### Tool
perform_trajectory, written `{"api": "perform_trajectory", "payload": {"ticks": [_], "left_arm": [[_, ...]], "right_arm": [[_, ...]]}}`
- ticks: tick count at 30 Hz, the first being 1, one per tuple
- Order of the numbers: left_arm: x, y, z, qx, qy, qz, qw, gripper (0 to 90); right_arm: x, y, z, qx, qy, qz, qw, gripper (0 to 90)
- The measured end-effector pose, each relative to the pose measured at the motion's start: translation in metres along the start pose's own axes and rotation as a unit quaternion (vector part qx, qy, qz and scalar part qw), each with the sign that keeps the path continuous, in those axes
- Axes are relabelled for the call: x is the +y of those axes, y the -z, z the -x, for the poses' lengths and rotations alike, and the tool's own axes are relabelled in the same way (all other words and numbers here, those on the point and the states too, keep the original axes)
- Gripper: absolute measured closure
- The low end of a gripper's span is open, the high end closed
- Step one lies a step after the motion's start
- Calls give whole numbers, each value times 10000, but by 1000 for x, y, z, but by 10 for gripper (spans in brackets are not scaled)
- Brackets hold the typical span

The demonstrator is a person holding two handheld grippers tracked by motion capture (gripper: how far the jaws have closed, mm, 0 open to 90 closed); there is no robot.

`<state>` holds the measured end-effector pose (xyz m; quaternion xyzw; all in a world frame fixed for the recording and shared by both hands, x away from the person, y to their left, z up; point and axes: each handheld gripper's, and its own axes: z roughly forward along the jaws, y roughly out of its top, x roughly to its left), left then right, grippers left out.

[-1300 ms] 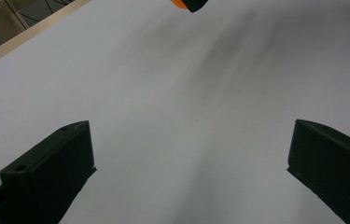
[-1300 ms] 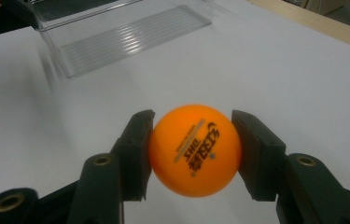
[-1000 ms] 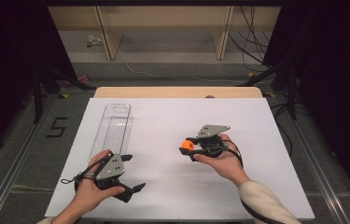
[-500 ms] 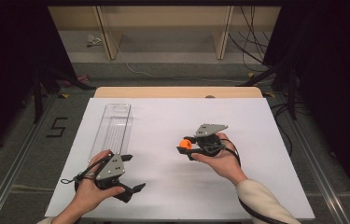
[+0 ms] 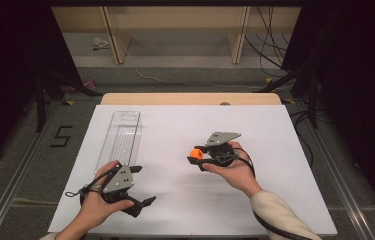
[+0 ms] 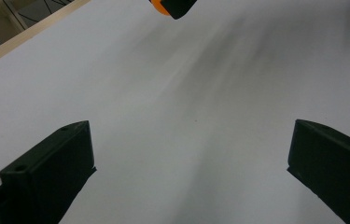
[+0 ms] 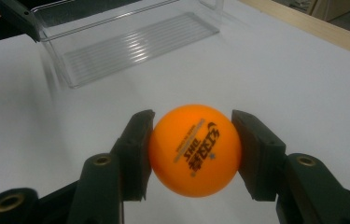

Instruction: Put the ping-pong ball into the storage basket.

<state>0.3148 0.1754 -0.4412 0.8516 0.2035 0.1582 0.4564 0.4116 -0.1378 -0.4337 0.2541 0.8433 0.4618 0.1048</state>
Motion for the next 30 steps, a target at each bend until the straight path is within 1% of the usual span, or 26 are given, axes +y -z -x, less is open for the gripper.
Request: {"api": "perform_trajectory", "payload": {"ticks": [30], "left_arm": [[0, 0, 0, -2, -2, 6, 10000, 0]], "right_arm": [[5, -9, 0, 33, 13, 4, 10000, 515]]}}
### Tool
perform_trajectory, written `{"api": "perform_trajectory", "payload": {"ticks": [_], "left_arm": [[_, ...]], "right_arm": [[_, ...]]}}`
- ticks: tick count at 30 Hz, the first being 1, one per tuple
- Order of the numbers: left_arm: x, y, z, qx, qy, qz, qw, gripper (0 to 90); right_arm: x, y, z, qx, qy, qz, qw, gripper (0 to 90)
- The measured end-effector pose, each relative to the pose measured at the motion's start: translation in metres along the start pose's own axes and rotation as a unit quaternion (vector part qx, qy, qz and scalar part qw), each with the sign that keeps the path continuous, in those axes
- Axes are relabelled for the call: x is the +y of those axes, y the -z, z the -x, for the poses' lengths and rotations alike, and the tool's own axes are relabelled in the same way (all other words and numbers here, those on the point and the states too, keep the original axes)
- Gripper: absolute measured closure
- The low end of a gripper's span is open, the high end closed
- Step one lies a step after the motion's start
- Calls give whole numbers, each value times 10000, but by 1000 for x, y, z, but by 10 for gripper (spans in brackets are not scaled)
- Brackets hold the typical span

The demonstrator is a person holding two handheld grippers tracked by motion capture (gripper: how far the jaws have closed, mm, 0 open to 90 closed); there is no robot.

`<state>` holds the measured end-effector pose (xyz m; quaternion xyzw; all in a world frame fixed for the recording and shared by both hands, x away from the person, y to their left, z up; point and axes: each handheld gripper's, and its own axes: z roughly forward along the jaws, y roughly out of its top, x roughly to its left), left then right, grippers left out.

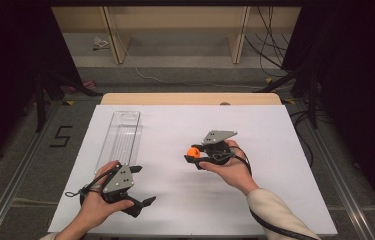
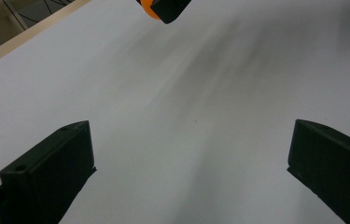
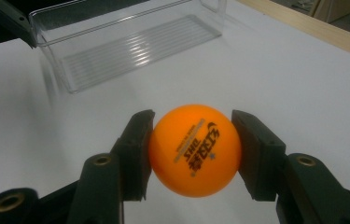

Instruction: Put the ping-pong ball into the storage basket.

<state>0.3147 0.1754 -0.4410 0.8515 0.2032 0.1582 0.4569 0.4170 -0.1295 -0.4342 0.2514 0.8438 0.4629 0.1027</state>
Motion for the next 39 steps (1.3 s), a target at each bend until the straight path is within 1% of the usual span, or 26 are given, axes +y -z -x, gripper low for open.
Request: {"api": "perform_trajectory", "payload": {"ticks": [39], "left_arm": [[0, 0, 0, -5, 4, -7, 10000, 0]], "right_arm": [[9, -9, 1, 23, -12, 76, 10000, 515]]}}
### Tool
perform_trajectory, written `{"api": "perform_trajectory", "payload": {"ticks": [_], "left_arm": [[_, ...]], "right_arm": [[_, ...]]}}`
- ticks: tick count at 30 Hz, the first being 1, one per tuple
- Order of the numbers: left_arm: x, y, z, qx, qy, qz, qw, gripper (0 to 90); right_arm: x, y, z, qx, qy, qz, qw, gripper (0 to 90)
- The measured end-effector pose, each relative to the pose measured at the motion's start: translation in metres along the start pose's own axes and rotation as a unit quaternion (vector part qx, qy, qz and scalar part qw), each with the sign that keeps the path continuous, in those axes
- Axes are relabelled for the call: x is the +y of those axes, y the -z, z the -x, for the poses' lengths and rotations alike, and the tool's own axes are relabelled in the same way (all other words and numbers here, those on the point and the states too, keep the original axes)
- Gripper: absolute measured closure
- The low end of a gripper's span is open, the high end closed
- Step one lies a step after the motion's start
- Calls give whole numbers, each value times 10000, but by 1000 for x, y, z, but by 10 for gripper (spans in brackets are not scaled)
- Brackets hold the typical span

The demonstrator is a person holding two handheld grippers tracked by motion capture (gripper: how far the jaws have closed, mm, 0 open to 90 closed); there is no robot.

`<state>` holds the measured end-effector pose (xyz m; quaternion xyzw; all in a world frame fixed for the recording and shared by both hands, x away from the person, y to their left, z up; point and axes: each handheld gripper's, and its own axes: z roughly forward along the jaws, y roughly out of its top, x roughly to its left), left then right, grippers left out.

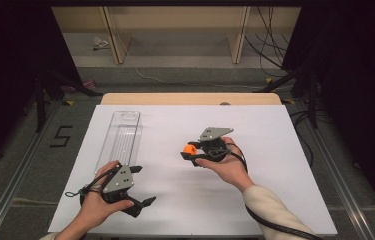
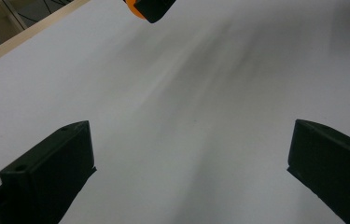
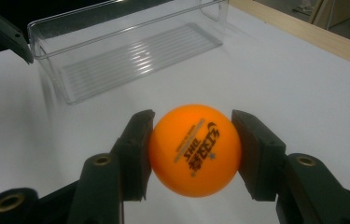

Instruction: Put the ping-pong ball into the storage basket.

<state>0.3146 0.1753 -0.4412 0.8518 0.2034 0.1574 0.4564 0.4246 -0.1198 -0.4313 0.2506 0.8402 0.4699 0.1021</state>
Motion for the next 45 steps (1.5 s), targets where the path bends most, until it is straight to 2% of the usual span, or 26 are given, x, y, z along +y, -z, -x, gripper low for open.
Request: {"api": "perform_trajectory", "payload": {"ticks": [45], "left_arm": [[0, 0, 1, -18, -16, -6, 10000, 0]], "right_arm": [[12, -16, 1, 60, -26, 35, 10000, 515]]}}
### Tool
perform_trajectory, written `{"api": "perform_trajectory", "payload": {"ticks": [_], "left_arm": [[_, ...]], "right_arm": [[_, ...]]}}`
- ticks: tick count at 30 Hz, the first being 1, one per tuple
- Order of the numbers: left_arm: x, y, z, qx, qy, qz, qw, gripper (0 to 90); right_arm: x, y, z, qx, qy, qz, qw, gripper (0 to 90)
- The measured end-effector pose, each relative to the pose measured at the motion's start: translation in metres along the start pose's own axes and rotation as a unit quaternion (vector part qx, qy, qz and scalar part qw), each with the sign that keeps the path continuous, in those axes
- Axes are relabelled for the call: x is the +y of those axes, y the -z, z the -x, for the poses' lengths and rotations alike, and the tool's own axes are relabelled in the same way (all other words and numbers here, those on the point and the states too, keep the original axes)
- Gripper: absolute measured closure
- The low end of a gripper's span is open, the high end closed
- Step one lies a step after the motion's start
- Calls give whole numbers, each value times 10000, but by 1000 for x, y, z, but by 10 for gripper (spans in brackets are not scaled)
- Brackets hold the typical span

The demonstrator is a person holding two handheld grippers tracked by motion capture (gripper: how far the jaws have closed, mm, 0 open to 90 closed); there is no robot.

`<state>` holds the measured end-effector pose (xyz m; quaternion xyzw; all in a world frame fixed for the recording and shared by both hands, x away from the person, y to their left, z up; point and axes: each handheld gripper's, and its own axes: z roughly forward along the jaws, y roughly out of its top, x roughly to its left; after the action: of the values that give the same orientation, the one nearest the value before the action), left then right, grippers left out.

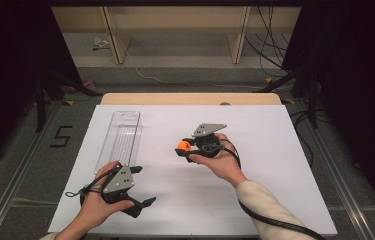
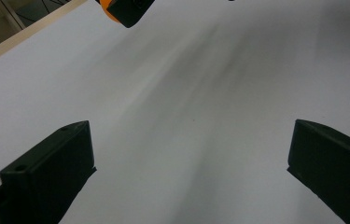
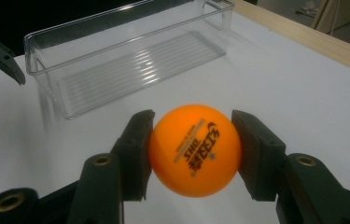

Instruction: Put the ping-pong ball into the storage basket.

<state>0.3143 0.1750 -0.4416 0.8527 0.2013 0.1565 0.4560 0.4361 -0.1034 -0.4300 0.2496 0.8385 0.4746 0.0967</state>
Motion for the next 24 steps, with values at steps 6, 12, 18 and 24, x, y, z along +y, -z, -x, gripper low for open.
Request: {"api": "perform_trajectory", "payload": {"ticks": [6, 12, 18, 24], "left_arm": [[0, 0, 0, 1, -2, -2, 10000, 0], [0, 0, 0, 4, -5, 1, 10000, 0], [0, 0, 1, 3, -13, -6, 10000, 0], [0, 0, 1, 0, -12, -1, 10000, 0]], "right_arm": [[2, -1, 0, 1, -15, 10, 10000, 515], [5, -3, 0, 14, -4, 32, 10000, 515], [7, -5, -1, 25, -10, 38, 10000, 515], [11, -8, -1, 41, 1, 69, 10000, 515]]}}
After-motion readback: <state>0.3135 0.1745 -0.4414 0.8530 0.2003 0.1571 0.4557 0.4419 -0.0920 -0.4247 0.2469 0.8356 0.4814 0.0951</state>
